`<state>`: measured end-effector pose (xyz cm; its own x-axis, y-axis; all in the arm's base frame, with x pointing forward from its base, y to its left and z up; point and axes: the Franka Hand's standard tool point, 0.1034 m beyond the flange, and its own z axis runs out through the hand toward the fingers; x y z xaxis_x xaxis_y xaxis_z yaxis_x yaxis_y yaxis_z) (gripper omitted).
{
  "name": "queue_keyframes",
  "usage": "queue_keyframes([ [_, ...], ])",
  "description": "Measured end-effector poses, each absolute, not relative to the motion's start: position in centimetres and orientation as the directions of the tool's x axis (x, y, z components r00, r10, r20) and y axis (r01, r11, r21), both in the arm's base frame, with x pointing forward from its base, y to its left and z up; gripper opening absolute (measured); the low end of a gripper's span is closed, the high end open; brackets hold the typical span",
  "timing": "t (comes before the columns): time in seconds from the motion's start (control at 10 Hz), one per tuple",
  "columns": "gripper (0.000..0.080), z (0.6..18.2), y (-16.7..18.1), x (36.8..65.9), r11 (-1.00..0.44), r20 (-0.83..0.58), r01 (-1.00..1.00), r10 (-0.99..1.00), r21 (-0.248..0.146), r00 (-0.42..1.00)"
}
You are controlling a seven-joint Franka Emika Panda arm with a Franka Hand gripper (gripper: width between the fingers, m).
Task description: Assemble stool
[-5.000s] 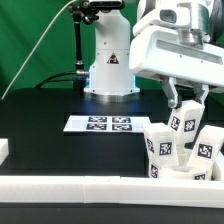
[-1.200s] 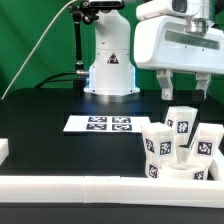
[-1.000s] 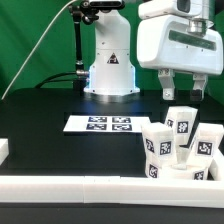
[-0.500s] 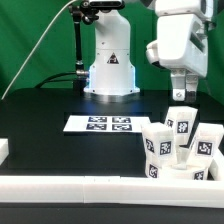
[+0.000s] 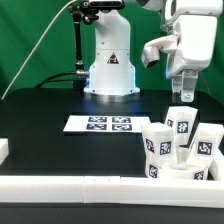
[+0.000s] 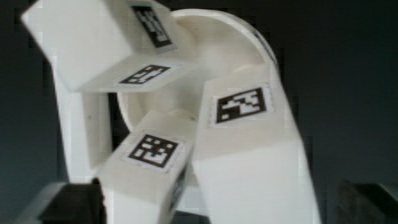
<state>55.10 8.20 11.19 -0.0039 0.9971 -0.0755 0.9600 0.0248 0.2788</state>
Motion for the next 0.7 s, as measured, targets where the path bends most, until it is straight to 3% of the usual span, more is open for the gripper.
queue_keyframes([
  [0.3, 0.0648, 10.2, 8.0, 54.8, 0.221, -0.147, 0.944, 0.971, 0.245, -0.190],
  [0.7, 0.0620, 9.2, 7.8, 55.1, 0.215, -0.151, 0.948, 0.972, 0.235, -0.183],
])
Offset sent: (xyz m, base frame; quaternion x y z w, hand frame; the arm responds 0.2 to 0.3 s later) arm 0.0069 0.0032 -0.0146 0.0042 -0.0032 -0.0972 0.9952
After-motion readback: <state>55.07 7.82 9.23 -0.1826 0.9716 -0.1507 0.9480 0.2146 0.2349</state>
